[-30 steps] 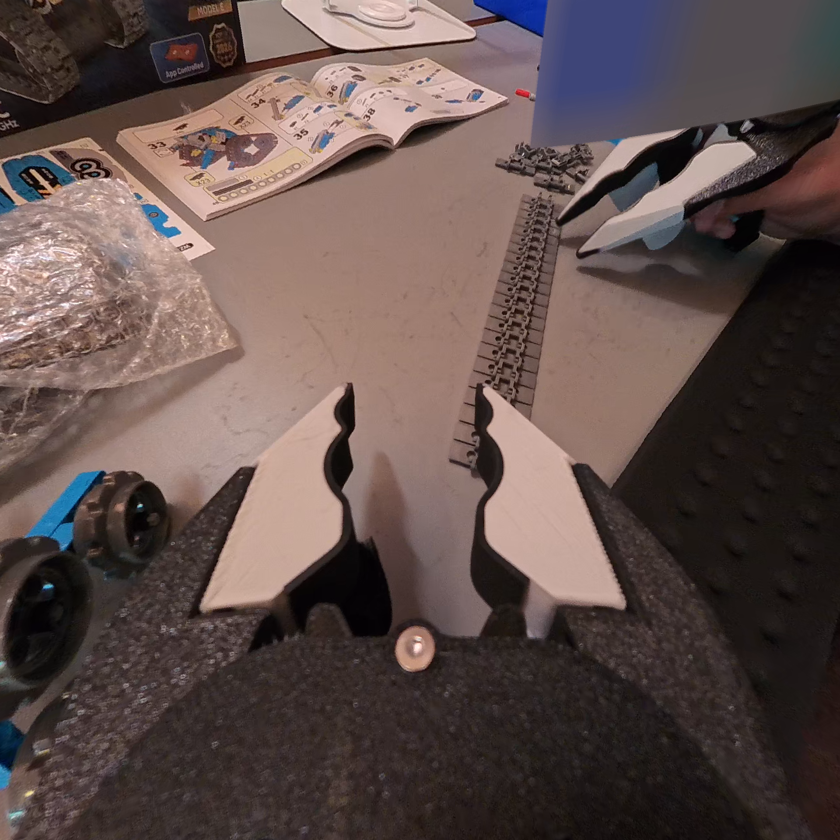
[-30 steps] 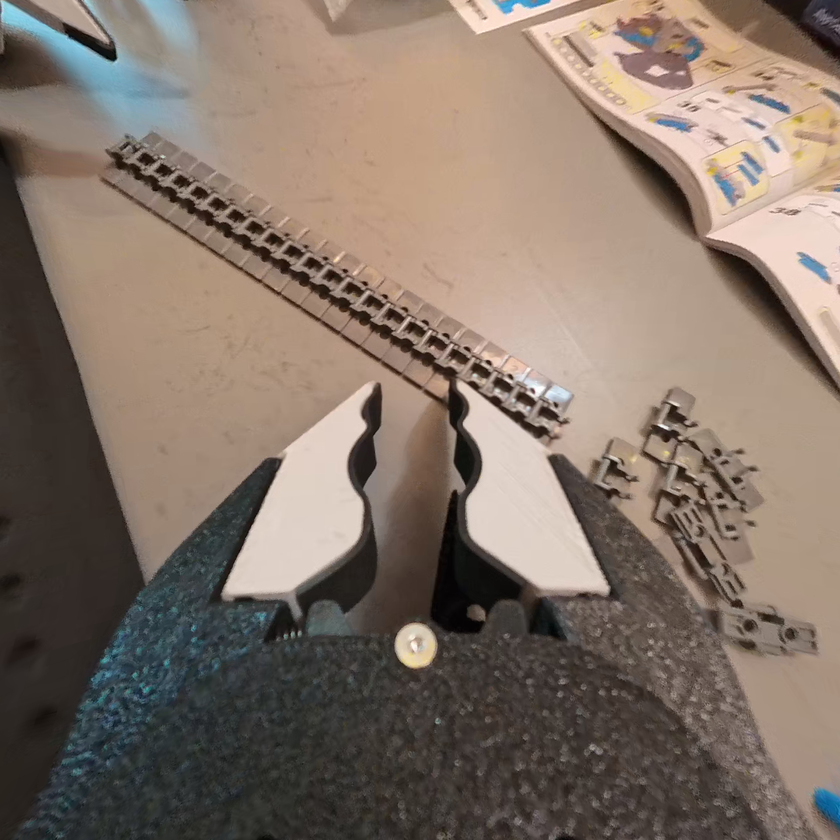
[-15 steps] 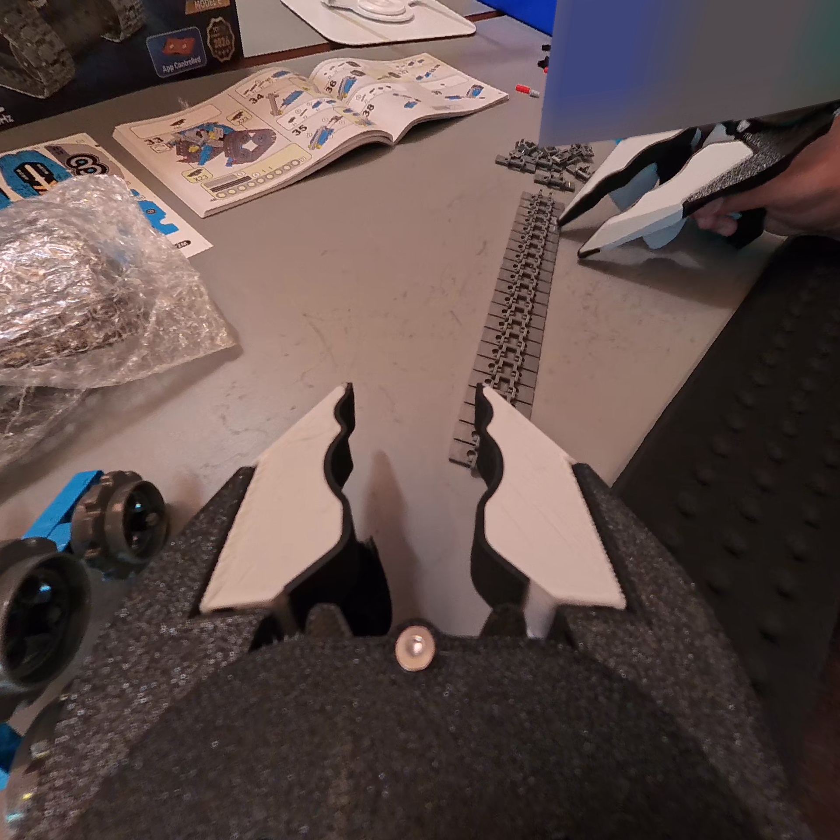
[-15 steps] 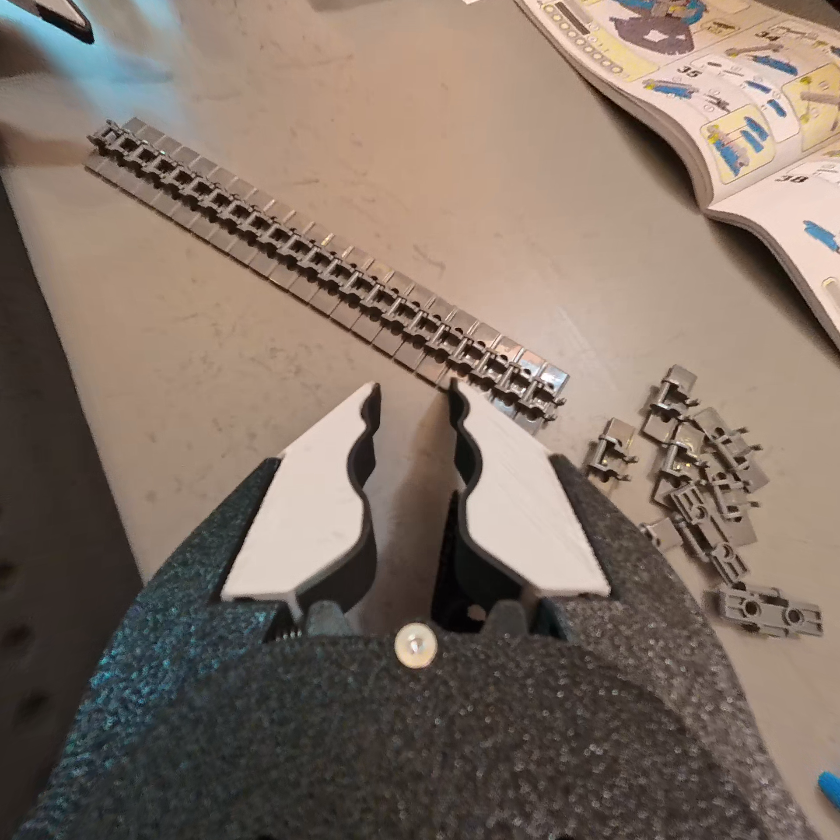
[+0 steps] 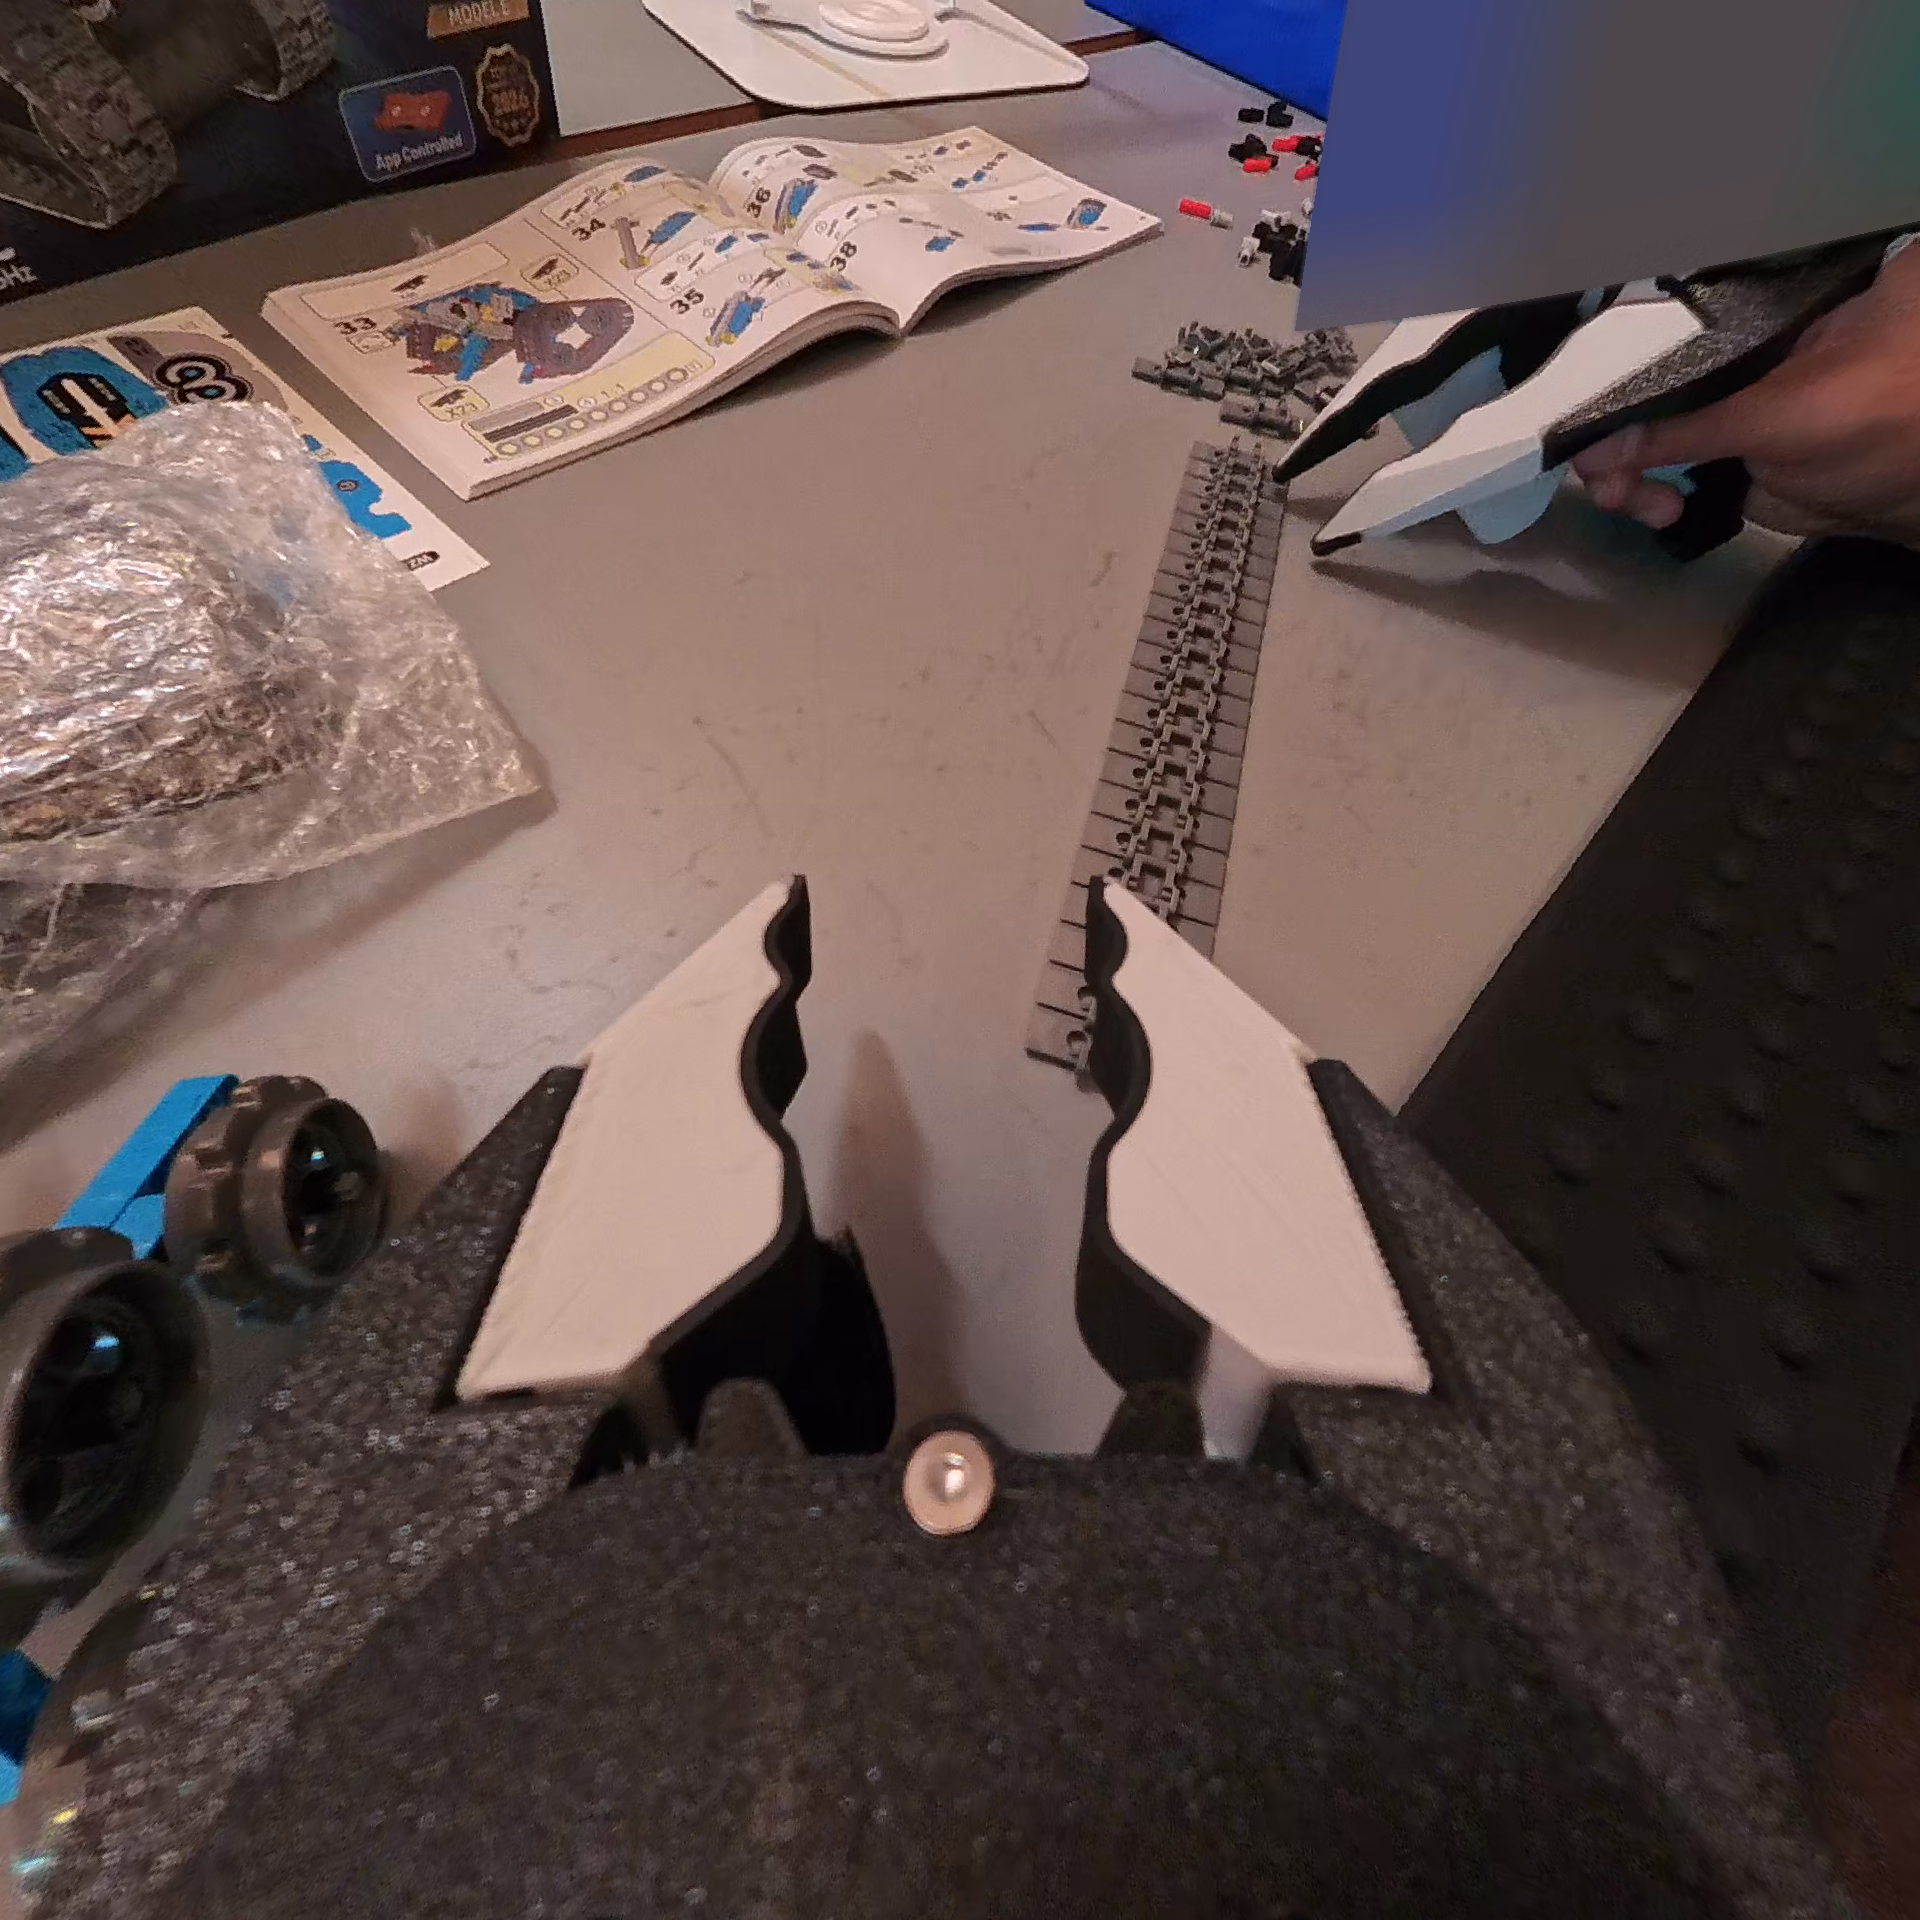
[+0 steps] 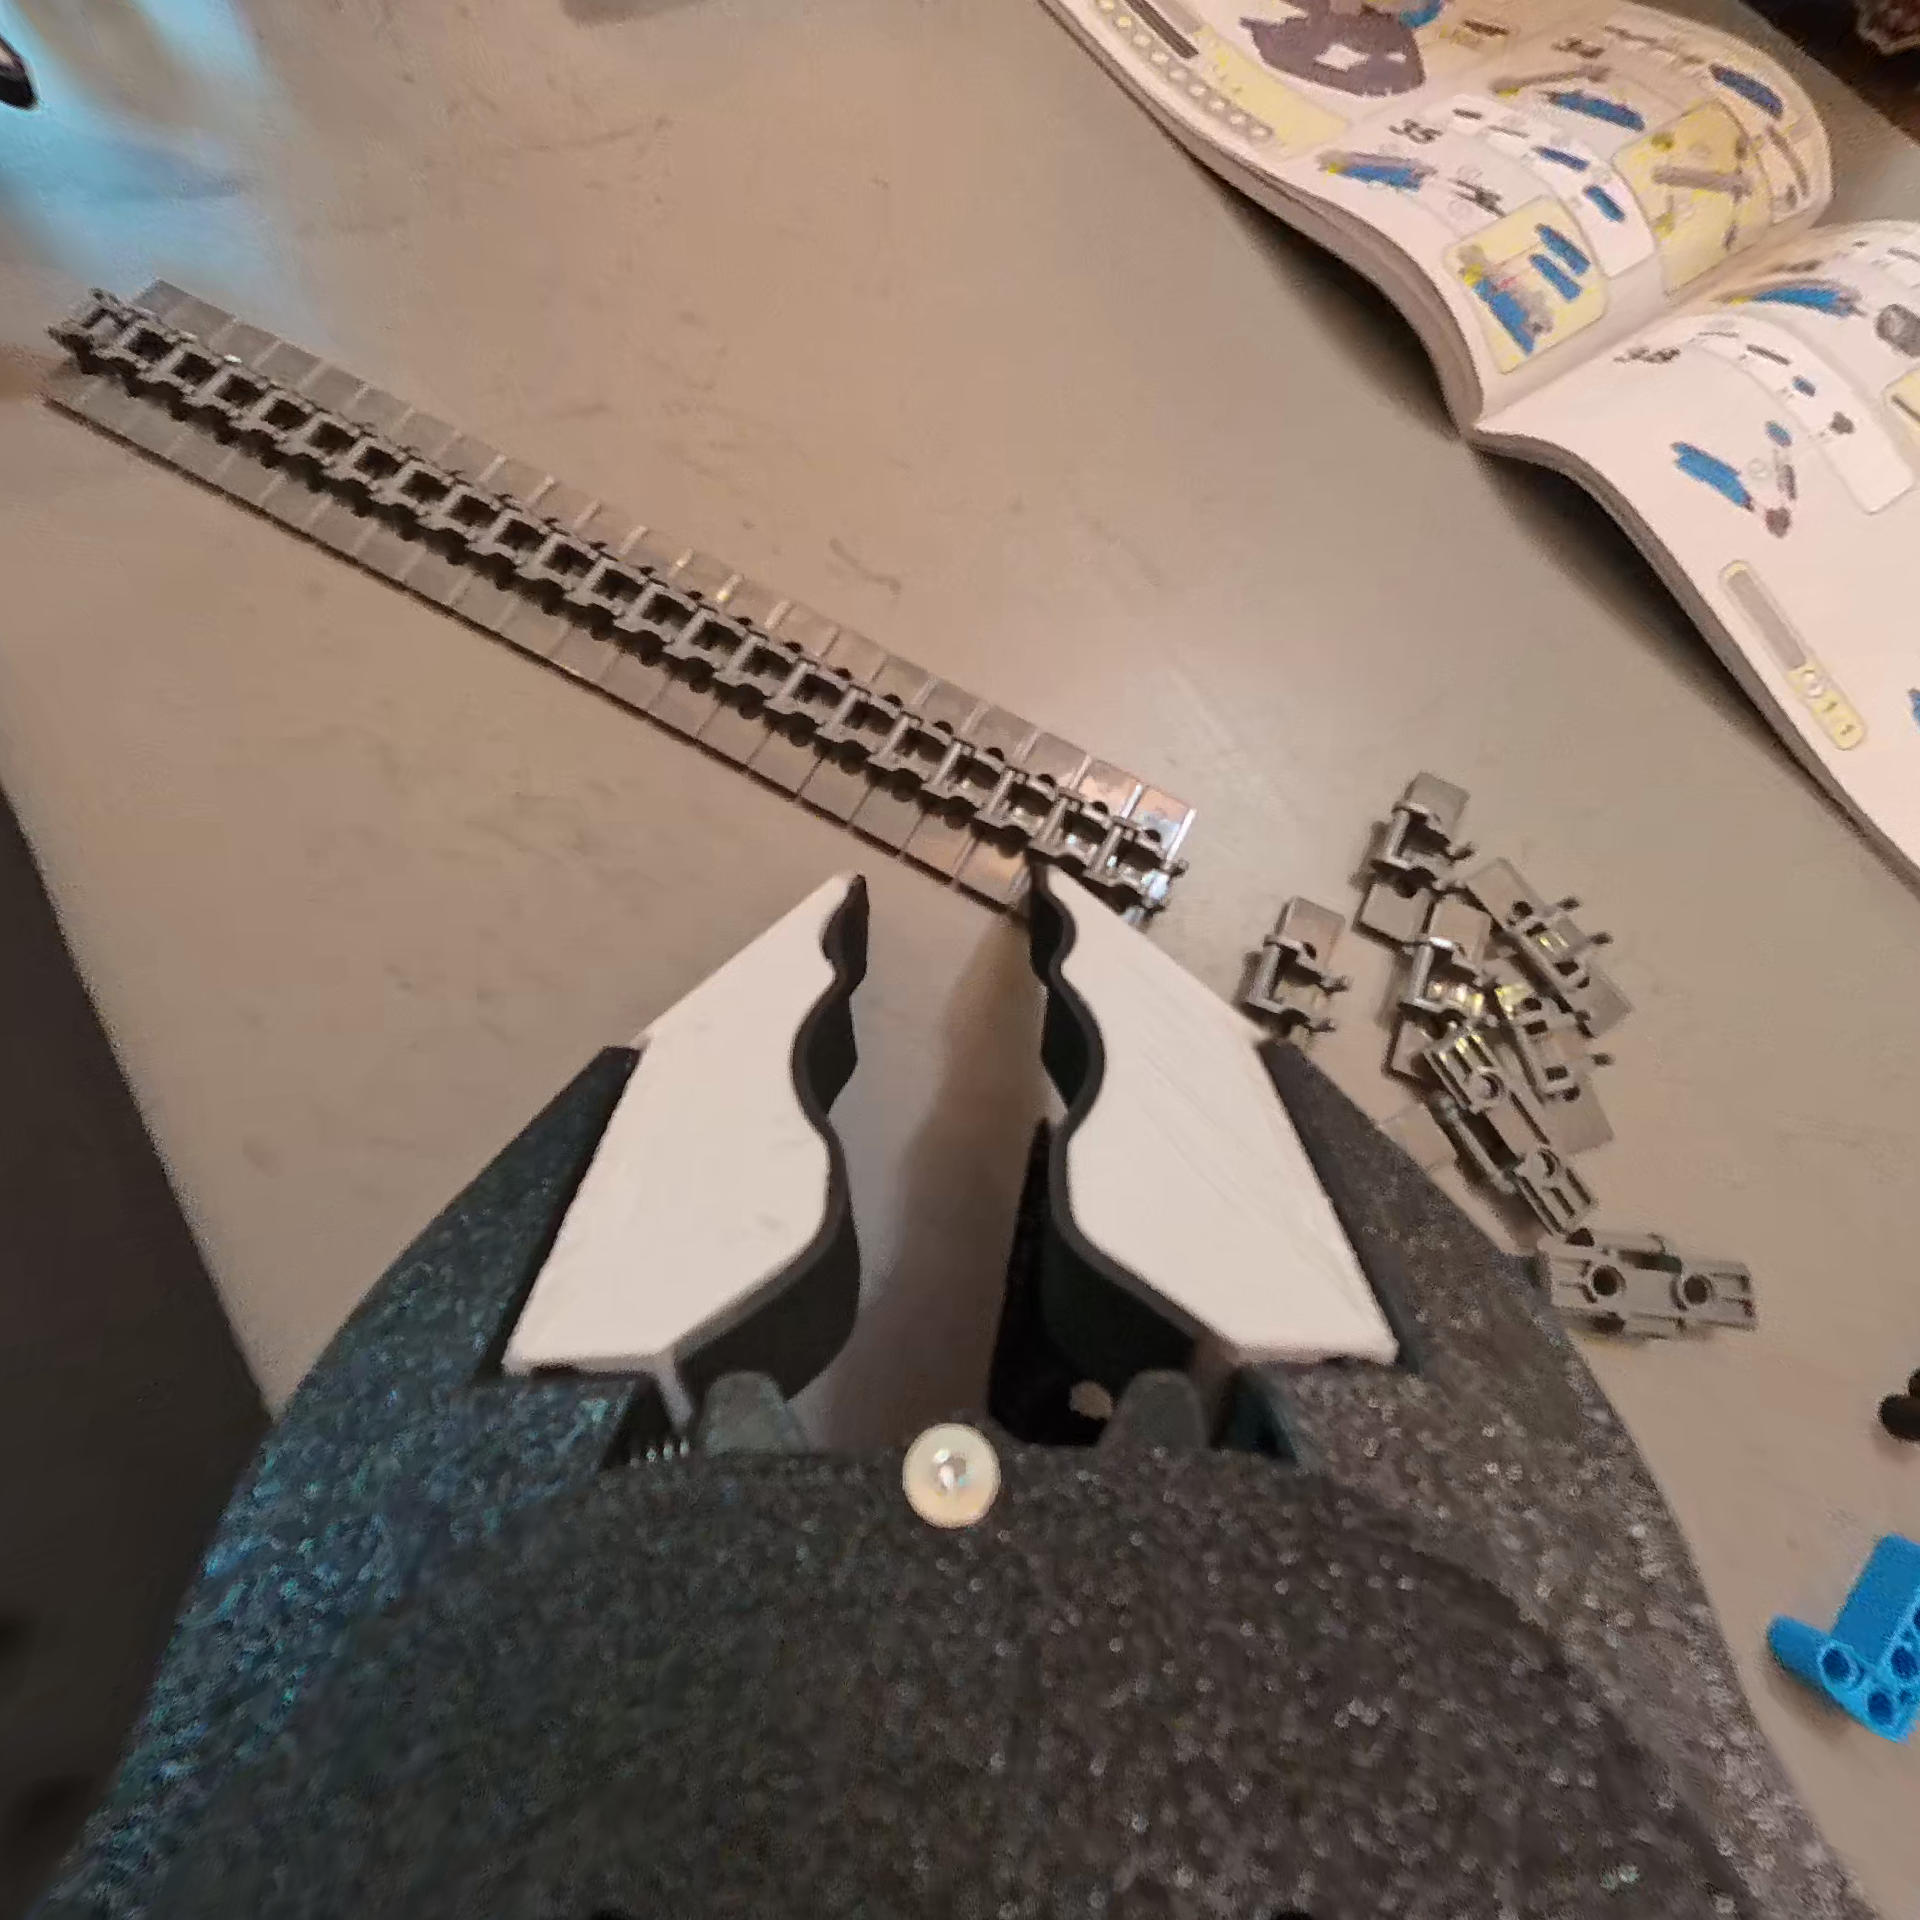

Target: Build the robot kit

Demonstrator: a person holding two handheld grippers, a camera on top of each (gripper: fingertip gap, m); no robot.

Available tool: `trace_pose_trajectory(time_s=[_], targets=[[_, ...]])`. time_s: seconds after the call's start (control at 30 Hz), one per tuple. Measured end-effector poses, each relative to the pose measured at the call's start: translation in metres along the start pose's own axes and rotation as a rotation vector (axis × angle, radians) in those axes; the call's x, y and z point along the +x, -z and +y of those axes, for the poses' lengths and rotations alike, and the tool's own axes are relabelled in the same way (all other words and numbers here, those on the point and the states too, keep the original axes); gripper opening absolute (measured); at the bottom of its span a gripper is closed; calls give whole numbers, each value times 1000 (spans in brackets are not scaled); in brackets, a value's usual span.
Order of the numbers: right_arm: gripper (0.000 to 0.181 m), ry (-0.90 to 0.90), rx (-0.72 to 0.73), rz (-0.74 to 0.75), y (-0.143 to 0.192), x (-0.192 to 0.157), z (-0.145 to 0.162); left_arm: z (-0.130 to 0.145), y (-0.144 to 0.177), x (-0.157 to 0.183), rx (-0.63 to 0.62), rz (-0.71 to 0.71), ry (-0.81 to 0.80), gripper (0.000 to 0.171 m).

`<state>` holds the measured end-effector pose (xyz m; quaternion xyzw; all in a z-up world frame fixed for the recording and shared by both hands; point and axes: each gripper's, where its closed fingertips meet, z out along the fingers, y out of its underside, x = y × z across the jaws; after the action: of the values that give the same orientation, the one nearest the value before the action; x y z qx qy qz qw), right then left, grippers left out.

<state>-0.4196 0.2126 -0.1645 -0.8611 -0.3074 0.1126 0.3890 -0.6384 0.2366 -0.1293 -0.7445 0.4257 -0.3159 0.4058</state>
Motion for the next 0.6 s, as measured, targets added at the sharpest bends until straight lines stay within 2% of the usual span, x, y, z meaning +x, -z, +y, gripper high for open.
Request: trace_pose_trajectory(time_s=[0.47, 0.6], targets=[[29, -15, 15, 40, 5, 11, -1, 0, 0, 0, 3, -2, -5, 53], [31, -57, -14, 15, 2, 14, 7, 1, -1, 0, -7, -1, -7, 53]])
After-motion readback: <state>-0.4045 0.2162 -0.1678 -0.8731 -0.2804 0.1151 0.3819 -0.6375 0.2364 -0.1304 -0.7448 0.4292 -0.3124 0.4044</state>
